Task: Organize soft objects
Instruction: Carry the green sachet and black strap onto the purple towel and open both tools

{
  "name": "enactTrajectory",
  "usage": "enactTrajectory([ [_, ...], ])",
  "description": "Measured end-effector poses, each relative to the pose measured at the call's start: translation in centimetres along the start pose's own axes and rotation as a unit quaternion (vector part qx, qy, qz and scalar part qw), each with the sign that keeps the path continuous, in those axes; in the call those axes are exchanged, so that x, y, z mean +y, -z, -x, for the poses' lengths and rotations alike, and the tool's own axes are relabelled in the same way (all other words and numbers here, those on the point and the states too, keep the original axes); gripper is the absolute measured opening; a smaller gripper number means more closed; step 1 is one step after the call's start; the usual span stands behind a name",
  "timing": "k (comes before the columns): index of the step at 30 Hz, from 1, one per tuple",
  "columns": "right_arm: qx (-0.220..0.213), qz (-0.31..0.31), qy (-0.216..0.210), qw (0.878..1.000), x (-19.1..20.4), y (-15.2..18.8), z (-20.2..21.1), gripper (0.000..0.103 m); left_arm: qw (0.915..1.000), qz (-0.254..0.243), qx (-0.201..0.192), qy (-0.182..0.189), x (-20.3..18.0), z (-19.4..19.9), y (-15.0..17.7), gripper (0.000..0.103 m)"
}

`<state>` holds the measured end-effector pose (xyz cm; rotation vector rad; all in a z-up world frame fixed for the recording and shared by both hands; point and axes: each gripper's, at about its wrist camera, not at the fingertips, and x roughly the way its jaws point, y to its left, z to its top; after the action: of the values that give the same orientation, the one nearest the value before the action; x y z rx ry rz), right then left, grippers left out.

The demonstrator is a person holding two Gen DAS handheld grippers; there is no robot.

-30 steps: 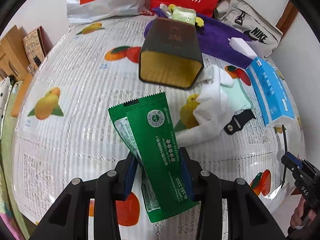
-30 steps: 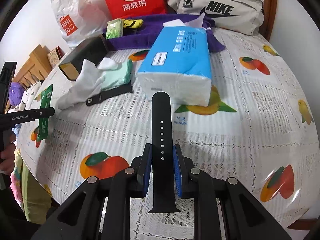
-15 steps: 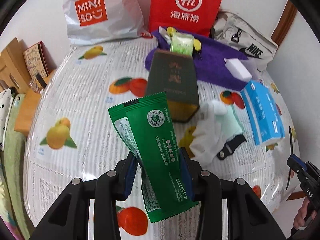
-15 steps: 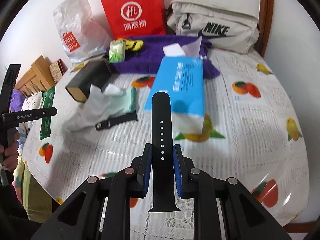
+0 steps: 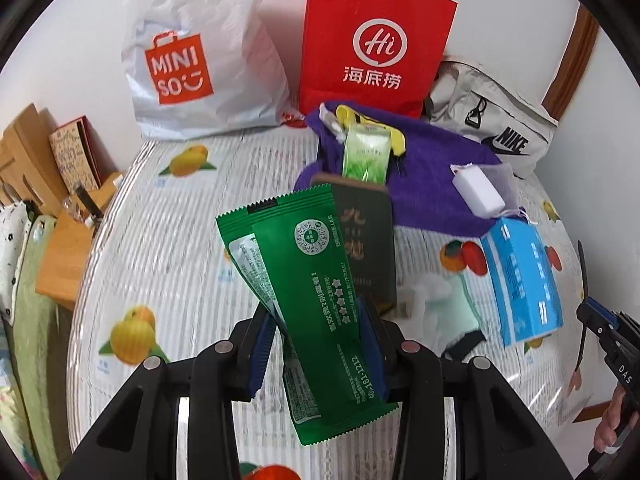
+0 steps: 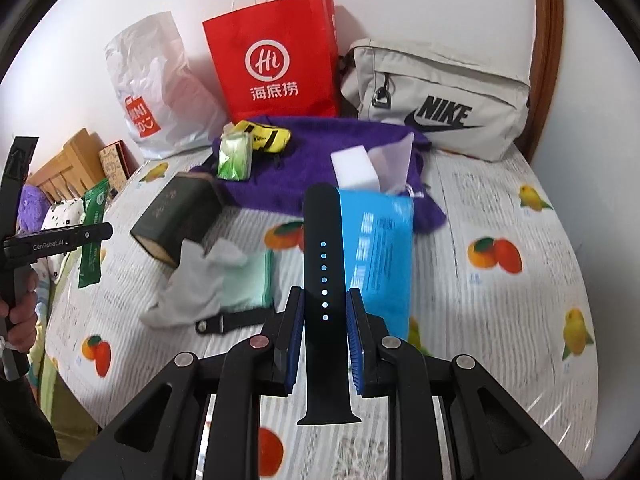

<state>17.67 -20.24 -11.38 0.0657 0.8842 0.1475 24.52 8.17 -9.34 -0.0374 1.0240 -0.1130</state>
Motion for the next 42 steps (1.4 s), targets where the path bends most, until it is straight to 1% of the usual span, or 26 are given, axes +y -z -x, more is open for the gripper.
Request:
enactTrajectory([
  [9,-0.010,-0.004,0.002,1.000,-0.8,-3.6,-1.9,0.021,0.9998,-0.015,-0.011,0.005,-1.0,-1.5,-3.7,0.039],
  [15,-0.013,-0.006,0.002,1.000,-1.6,-6.3,-3.7,0.021,0.9994,-0.022,-0.013,0.024,-1.9,-2.7,-6.6,0.039],
  [17,-0.014,-0.006,-0.001,1.000,-1.9,-7.3,-4.4,0.021,0.9993,-0.025,-0.016,0.021,-2.4,-3.3,-7.7,0.039],
  [25,-0.018,-0.008,-0.002,1.000,-3.0,-11.1,-7.5,0.021,0.9983,-0.044,-0.006,0.038,-4.7,-6.3,-11.0,0.039],
  [28,-0.016,-0.006,-0.002,1.000,-3.2,-12.4,-8.8,0.021,0.9974,-0.053,0.002,0.048,-5.7,-7.6,-12.2,0.039],
  [32,-0.012,-0.003,-0.001,1.000,-3.9,-13.8,-10.9,0.021,0.9964,-0.053,0.017,0.063,-6.7,-9.5,-13.4,0.039],
  [36,0.004,-0.007,-0.001,1.000,-4.5,-14.6,-12.9,0.021,0.9952,-0.046,0.031,0.081,-7.3,-11.3,-14.6,0.039],
  [39,0.007,-0.002,0.002,1.000,-4.6,-14.8,-14.0,0.021,0.9951,-0.050,0.030,0.080,-7.9,-12.5,-15.4,0.039],
  [42,0.017,0.000,0.003,1.000,-4.8,-15.0,-15.1,0.021,0.9946,-0.053,0.039,0.081,-8.7,-13.9,-16.0,0.039],
])
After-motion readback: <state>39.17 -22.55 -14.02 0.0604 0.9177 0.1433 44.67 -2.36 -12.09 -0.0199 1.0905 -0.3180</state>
